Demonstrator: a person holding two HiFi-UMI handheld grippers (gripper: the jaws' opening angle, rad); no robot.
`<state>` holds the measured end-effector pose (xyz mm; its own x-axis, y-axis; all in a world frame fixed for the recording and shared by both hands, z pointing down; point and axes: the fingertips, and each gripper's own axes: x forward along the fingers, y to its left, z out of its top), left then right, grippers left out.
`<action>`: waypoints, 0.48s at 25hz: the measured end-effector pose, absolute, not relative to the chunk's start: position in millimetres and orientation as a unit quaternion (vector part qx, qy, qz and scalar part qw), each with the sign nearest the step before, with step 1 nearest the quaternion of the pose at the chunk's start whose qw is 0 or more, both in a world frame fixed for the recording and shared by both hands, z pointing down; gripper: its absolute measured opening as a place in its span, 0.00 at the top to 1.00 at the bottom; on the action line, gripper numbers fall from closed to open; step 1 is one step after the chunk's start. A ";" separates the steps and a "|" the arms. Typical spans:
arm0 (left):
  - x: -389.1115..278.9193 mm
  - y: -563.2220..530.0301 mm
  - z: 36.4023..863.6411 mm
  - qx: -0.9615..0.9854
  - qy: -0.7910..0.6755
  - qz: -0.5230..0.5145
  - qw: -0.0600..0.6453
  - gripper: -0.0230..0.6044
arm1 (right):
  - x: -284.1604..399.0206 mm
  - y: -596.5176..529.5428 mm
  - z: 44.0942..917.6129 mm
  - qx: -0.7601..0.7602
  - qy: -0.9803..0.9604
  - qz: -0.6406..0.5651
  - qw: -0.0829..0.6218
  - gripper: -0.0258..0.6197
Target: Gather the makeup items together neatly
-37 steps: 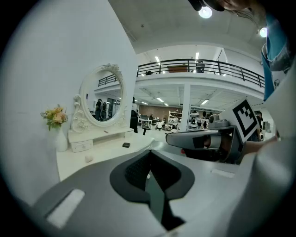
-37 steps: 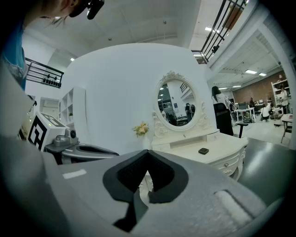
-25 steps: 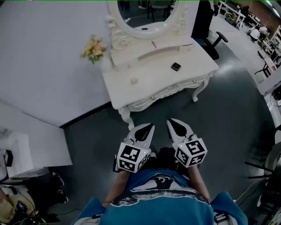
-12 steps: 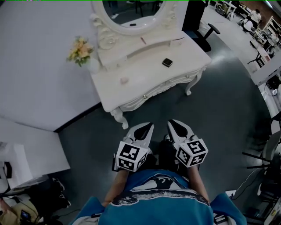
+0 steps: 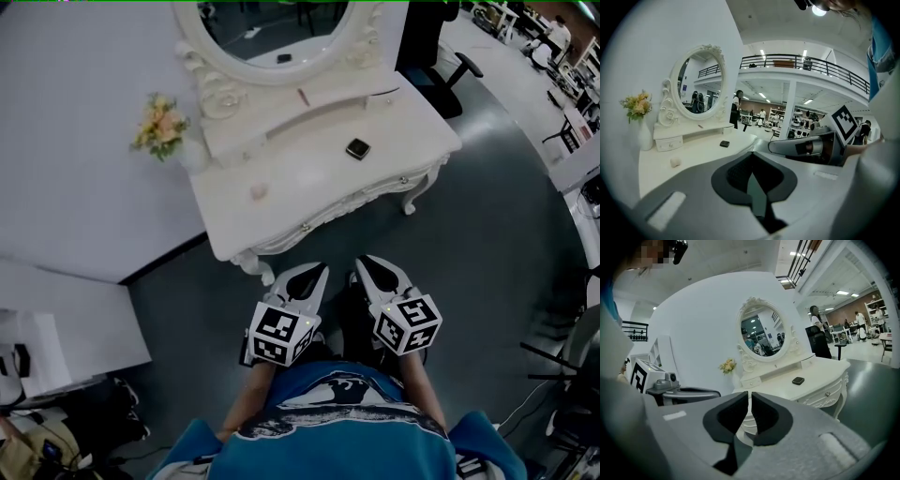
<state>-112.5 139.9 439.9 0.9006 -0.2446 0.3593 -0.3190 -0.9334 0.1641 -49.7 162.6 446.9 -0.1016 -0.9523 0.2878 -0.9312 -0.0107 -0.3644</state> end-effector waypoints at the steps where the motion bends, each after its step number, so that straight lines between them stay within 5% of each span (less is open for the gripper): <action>1: -102.8 133.0 439.7 0.968 -0.151 0.169 0.109 0.94 | -39.4 155.3 446.4 -0.666 0.707 -0.237 0.022 0.92; 12: 14.3 68.3 419.0 0.957 -0.224 0.154 0.097 0.94 | 91.5 81.7 439.4 -0.621 0.750 -0.226 -0.006 0.86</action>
